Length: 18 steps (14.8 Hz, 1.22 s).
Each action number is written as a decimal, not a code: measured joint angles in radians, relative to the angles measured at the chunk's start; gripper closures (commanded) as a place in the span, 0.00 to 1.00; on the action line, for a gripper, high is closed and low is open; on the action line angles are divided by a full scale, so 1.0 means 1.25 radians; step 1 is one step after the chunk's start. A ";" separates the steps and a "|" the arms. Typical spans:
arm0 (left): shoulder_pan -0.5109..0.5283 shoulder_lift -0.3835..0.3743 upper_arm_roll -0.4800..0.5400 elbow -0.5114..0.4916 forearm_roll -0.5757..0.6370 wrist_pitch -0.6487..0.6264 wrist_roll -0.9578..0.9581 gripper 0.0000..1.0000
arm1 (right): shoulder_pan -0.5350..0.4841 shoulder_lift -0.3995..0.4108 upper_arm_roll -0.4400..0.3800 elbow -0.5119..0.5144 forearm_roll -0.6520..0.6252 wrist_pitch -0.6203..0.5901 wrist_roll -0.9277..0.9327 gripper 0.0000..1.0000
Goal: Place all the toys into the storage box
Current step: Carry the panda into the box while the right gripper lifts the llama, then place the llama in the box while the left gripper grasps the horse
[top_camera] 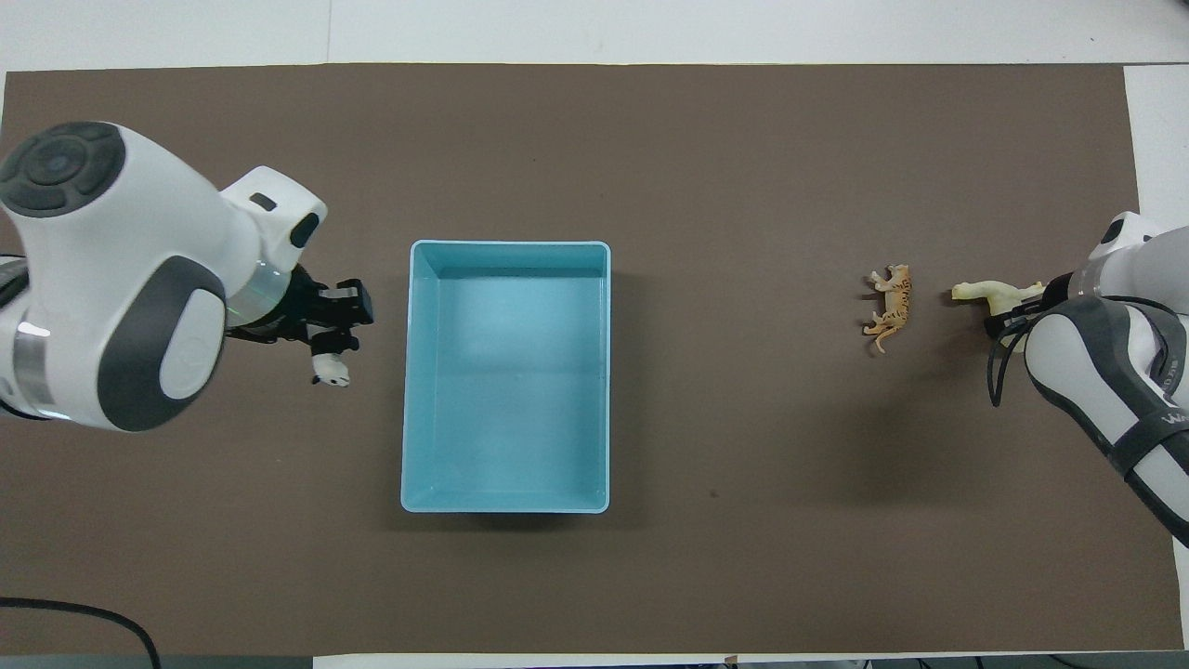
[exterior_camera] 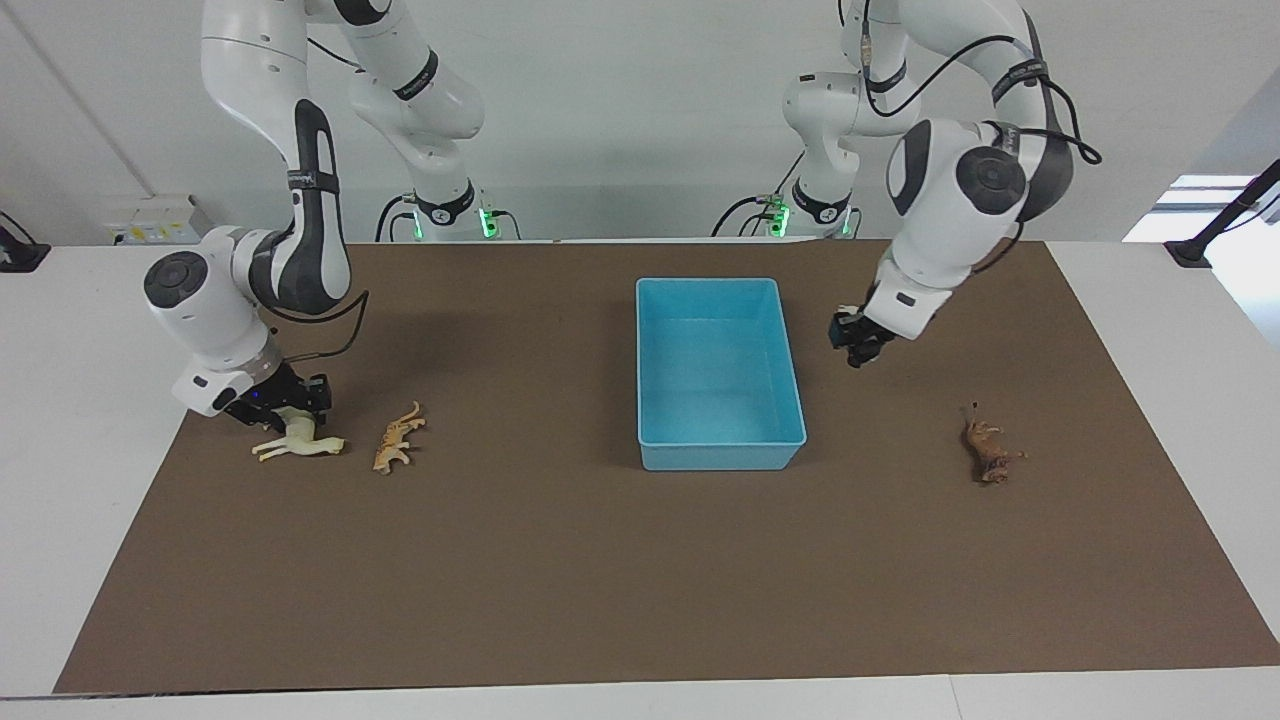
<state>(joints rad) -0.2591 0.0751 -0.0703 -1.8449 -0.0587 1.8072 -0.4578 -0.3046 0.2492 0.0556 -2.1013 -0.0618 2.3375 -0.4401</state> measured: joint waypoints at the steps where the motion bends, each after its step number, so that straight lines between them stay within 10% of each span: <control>1: -0.046 0.000 -0.001 0.004 -0.006 0.005 -0.078 0.73 | -0.001 -0.001 0.000 0.001 0.000 0.000 0.000 1.00; 2: -0.086 0.001 -0.002 0.003 -0.007 0.020 -0.152 0.64 | -0.001 -0.001 0.000 0.002 0.000 -0.002 0.000 1.00; 4: -0.141 0.003 -0.005 -0.009 -0.007 0.062 -0.246 0.00 | -0.001 -0.001 0.000 0.020 0.000 -0.033 0.000 1.00; 13: -0.148 -0.007 0.019 -0.042 0.001 0.119 -0.272 0.00 | 0.089 -0.008 0.008 0.302 0.003 -0.307 0.143 1.00; 18: 0.078 -0.008 0.038 -0.027 0.031 0.121 0.082 0.00 | 0.254 -0.002 0.017 0.351 0.053 -0.326 0.473 1.00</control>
<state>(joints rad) -0.1611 0.0648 -0.0227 -1.8780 -0.0199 1.9588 -0.3557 0.0124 0.2463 0.0766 -1.6631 0.0046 1.9299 0.1511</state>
